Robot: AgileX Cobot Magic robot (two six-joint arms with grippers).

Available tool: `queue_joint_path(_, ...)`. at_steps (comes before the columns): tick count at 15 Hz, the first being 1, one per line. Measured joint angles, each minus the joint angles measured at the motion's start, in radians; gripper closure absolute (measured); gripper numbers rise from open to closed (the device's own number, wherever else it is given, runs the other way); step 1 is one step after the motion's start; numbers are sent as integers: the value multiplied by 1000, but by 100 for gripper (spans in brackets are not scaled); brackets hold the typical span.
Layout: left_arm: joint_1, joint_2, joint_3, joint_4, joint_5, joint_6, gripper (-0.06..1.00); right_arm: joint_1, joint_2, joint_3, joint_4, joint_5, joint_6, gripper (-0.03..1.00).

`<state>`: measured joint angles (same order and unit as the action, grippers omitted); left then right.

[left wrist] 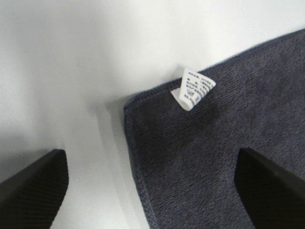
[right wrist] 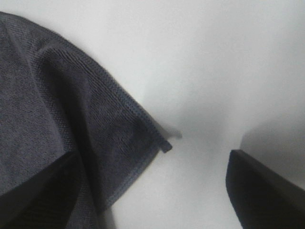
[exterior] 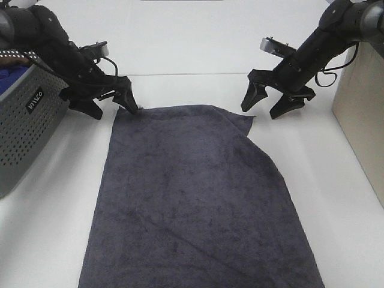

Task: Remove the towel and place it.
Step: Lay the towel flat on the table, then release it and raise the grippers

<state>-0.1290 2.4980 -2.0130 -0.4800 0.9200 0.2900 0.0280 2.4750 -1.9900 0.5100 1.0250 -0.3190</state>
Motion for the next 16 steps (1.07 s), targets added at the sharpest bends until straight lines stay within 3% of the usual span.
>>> queue_joint_path(12,0,2,-3,5,19,4,5,2,26,-12,14,0,11,21)
queue_joint_path(16,-13,24,-13,-110,44,4,7,73,37,-16,18,-13,11,26)
